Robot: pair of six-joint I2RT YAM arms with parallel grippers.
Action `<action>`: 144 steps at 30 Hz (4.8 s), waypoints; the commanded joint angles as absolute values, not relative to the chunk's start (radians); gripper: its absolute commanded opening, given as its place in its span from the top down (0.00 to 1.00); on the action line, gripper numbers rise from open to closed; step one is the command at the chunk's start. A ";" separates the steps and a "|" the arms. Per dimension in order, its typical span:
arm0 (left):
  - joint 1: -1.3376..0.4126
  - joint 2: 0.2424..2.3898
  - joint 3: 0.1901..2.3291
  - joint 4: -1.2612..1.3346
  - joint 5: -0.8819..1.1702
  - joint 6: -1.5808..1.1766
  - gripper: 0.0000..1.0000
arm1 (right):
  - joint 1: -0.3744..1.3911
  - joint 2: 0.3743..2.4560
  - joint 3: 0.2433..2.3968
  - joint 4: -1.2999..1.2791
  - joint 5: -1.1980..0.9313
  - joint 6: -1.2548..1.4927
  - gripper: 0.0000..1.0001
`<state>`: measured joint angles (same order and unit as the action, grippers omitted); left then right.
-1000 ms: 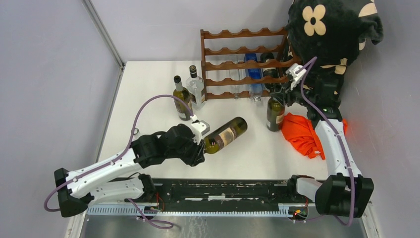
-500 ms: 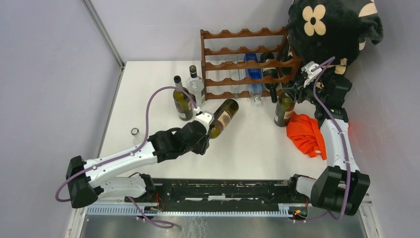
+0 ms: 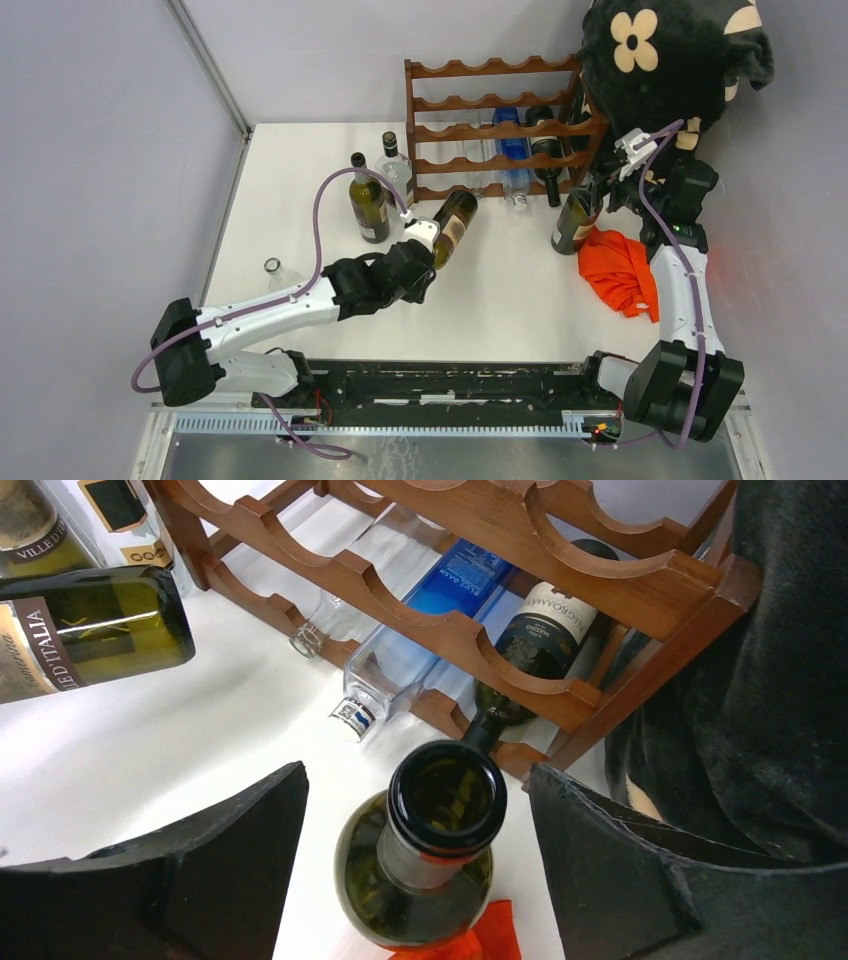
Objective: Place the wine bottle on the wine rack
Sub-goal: Move the wine bottle to the center of the board, then place the wine bottle in the wine rack.
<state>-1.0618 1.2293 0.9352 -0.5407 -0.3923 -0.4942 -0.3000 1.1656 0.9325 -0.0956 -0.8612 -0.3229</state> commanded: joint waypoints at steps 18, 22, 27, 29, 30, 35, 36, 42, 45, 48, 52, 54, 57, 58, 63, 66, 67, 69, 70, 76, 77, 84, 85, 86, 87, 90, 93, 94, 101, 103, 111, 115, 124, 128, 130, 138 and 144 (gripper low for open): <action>-1.062 1.365 1.048 -0.338 -0.650 -0.619 0.98 | -0.356 1.198 1.384 -0.247 -0.865 -0.423 0.02; -1.056 1.398 1.047 -0.307 -0.682 -0.623 0.98 | -0.356 1.199 1.413 -0.249 -0.915 -0.411 0.02; -1.032 1.470 1.085 -0.300 -0.685 -0.631 0.98 | -0.357 1.176 1.373 -0.205 -0.973 -0.354 0.02; -1.024 1.501 1.099 -0.299 -0.678 -0.633 0.98 | -0.356 1.167 1.357 -0.196 -0.985 -0.347 0.02; -1.020 1.513 1.106 -0.299 -0.675 -0.635 0.98 | -0.357 1.164 1.351 -0.195 -0.988 -0.346 0.02; -0.999 1.553 1.129 -0.298 -0.676 -0.644 0.98 | -0.356 1.144 1.330 -0.192 -0.997 -0.352 0.02; -0.993 1.560 1.132 -0.294 -0.676 -0.648 0.98 | -0.356 1.142 1.326 -0.193 -1.000 -0.353 0.02; -0.955 1.598 1.148 -0.266 -0.668 -0.647 0.98 | -0.356 1.136 1.307 -0.181 -1.019 -0.347 0.02; -0.947 1.614 1.160 -0.255 -0.677 -0.638 0.98 | -0.357 1.132 1.300 -0.181 -1.026 -0.350 0.02; -0.944 1.632 1.171 -0.235 -0.696 -0.632 0.98 | -0.356 1.130 1.292 -0.181 -1.032 -0.351 0.02; -0.942 1.674 1.209 -0.234 -0.730 -0.623 0.98 | -0.357 1.128 1.279 -0.178 -1.038 -0.353 0.02; -0.942 1.702 1.225 -0.231 -0.747 -0.615 0.98 | -0.356 1.129 1.275 -0.176 -1.040 -0.354 0.02; -0.939 1.736 1.247 -0.228 -0.769 -0.606 0.98 | -0.357 1.129 1.275 -0.176 -1.042 -0.357 0.02; -0.938 1.746 1.253 -0.228 -0.775 -0.604 0.98 | -0.356 1.130 1.275 -0.176 -1.042 -0.360 0.02; -0.930 1.785 1.276 -0.208 -0.800 -0.568 0.98 | -0.357 1.129 1.269 -0.172 -1.046 -0.366 0.02; -0.921 1.814 1.288 -0.183 -0.815 -0.540 0.98 | -0.356 1.126 1.262 -0.164 -1.049 -0.367 0.02; -0.917 1.824 1.293 -0.175 -0.819 -0.534 0.98 | -0.356 1.123 1.259 -0.160 -1.051 -0.367 0.02; -0.910 1.847 1.311 -0.167 -0.829 -0.525 0.98 | -0.356 1.122 1.255 -0.152 -1.058 -0.369 0.02; -0.908 1.862 1.321 -0.163 -0.832 -0.519 0.98 | -0.356 1.119 1.253 -0.150 -1.063 -0.372 0.02; -0.900 1.937 1.379 -0.154 -0.875 -0.512 0.98 | -0.356 1.105 1.229 -0.140 -1.085 -0.389 0.02; -0.900 1.947 1.387 -0.157 -0.888 -0.515 0.98 | -0.357 1.103 1.223 -0.134 -1.089 -0.390 0.02; -0.886 1.995 1.414 -0.141 -0.929 -0.526 0.98 | -0.349 1.085 1.154 -0.086 -1.143 -0.422 0.02; -0.884 2.001 1.418 -0.135 -0.928 -0.522 0.98 | -0.345 1.083 1.144 -0.082 -1.141 -0.427 0.02; -0.880 2.009 1.425 -0.130 -0.928 -0.520 0.98 | -0.342 1.085 1.136 -0.081 -1.140 -0.433 0.02; -0.878 2.017 1.432 -0.129 -0.928 -0.515 0.98 | -0.339 1.088 1.132 -0.082 -1.140 -0.438 0.02; -0.873 2.042 1.454 -0.118 -0.928 -0.497 0.98 | -0.327 1.097 1.124 -0.083 -1.123 -0.454 0.02; -0.867 2.057 1.469 -0.103 -0.927 -0.474 0.98 | -0.314 1.109 1.123 -0.086 -1.120 -0.470 0.02; -0.865 2.063 1.475 -0.098 -0.925 -0.470 0.98 | -0.310 1.112 1.124 -0.087 -1.120 -0.478 0.02; -0.836 2.093 1.516 -0.089 -0.916 -0.451 0.98 | -0.284 1.103 1.118 -0.086 -1.135 -0.554 0.02; -0.828 2.102 1.532 -0.085 -0.910 -0.442 0.98 | -0.278 1.106 1.118 -0.081 -1.133 -0.553 0.02; -0.802 2.153 1.606 -0.092 -0.877 -0.423 0.98 | -0.258 1.111 1.105 -0.078 -1.112 -0.547 0.02; -0.784 2.166 1.634 -0.088 -0.867 -0.420 0.98 | -0.258 1.111 1.109 -0.086 -1.111 -0.550 0.02; -0.766 2.202 1.700 -0.077 -0.845 -0.385 0.98 | -0.256 1.109 1.101 -0.108 -1.111 -0.569 0.02; -0.760 2.221 1.725 -0.075 -0.835 -0.377 0.98 | -0.255 1.109 1.098 -0.116 -1.111 -0.579 0.02; -0.756 2.228 1.738 -0.073 -0.831 -0.367 0.98 | -0.255 1.106 1.097 -0.119 -1.111 -0.585 0.02; -0.751 2.248 1.766 -0.061 -0.818 -0.337 0.98 | -0.256 1.105 1.091 -0.129 -1.109 -0.597 0.02; -0.749 2.250 1.775 -0.044 -0.855 -0.317 0.98 | -0.256 1.106 1.089 -0.141 -1.108 -0.613 0.02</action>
<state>-0.7528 2.2658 1.6962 -0.1978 -0.7563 -0.3687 -0.2615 1.1141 1.0878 -0.1501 -1.1126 -0.5930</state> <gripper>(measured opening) 0.407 0.979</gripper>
